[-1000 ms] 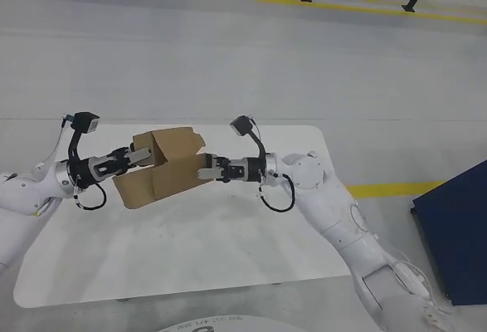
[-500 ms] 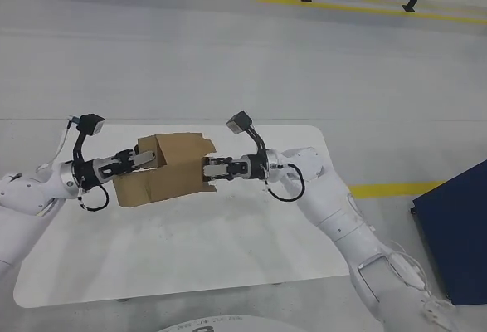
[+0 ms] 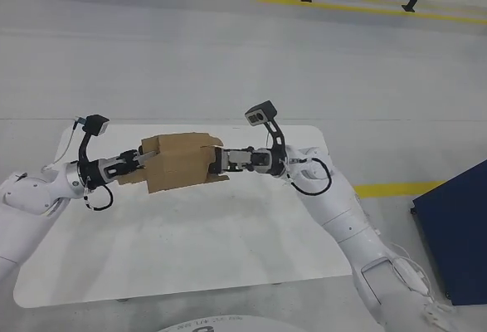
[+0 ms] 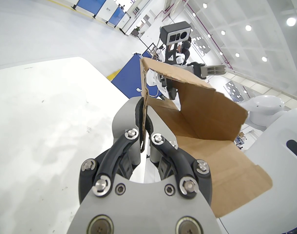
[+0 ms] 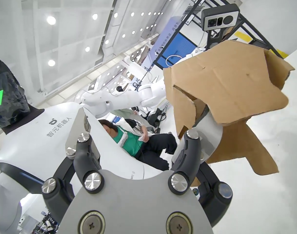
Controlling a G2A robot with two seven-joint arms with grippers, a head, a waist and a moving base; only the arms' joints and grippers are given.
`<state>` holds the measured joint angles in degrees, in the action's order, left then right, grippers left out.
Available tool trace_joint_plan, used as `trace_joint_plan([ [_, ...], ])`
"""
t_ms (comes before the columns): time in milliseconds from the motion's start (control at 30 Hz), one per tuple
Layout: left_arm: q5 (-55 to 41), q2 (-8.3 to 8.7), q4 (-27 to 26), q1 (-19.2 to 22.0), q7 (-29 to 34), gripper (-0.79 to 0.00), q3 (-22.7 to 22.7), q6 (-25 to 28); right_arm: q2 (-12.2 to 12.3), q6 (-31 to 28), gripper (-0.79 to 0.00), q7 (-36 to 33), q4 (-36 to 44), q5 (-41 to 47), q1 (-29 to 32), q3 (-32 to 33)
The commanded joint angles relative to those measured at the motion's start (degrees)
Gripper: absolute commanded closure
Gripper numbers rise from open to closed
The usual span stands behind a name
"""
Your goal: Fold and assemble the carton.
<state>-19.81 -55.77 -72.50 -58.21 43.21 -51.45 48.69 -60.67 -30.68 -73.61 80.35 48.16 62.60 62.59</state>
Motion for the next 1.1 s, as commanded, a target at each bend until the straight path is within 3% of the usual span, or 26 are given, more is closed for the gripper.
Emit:
trace_joint_plan([
  [0, 0.0, -0.08, 0.0, -0.1, 0.0, 0.000, -0.2, 0.0, -0.1, 0.5, -0.456, -0.5, -0.1, 1.1, 0.0, 0.3],
  [33, 0.0, -0.11, 0.0, -0.2, 0.0, 0.000, -0.3, 0.0, -0.1, 0.6, -0.400, -0.6, -0.1, 1.0, 0.0, 0.4],
  [200, 0.2, -0.27, 0.0, -0.4, 0.2, 0.000, -0.7, -0.1, -0.3, 0.5, -0.308, -0.5, -0.4, -0.5, -0.1, 0.3],
  [433, 0.2, -0.44, -0.3, -0.7, 0.6, 0.000, -1.3, -0.1, -0.6, -3.4, -0.299, 3.4, -1.7, -11.0, -0.9, -1.2],
  [733, 0.6, -0.77, -0.4, -1.0, 1.2, 0.000, -1.6, -0.6, -0.8, -3.9, -0.225, 3.9, -1.3, -12.0, -1.1, -2.0],
  [800, 0.9, -0.87, -0.5, -1.0, 1.1, 0.000, -1.6, -0.6, -0.7, -4.0, -0.154, 4.0, -1.3, -12.6, -1.2, -2.0],
  [867, 1.1, -0.96, -0.6, -1.0, 1.1, 0.000, -1.7, -0.7, -0.7, -4.2, 0.000, 4.2, -1.5, -12.9, -1.2, -2.1],
  [900, 1.2, -0.99, -0.6, -1.0, 1.0, 0.000, -1.8, -0.6, -0.7, -4.2, 0.000, 4.2, -1.6, -13.2, -1.3, -2.1],
  [933, 1.3, -1.00, -0.7, -1.1, 1.0, -0.049, -1.9, -0.6, -0.7, -4.3, 0.000, 4.3, -1.7, -13.2, -1.3, -2.1],
  [967, 1.5, -0.99, -0.6, -1.1, 1.0, -0.262, -2.1, -0.5, -0.7, -4.2, 0.000, 4.2, -1.8, -13.3, -1.4, -2.0],
  [1000, 1.7, -0.96, -0.6, -1.2, 0.8, -0.551, -2.4, -0.4, -0.7, -4.2, 0.000, 4.2, -1.9, -13.3, -1.4, -2.0],
  [1033, 2.0, -0.92, -0.6, -1.3, 0.6, -0.785, -2.8, -0.3, -0.6, -4.1, 0.000, 4.2, -1.8, -13.5, -1.4, -1.9],
  [1067, 2.4, -0.86, -0.6, -1.4, 0.2, -0.785, -3.2, -0.2, -0.6, -4.0, 0.000, 4.0, -1.7, -13.8, -1.4, -1.8],
])
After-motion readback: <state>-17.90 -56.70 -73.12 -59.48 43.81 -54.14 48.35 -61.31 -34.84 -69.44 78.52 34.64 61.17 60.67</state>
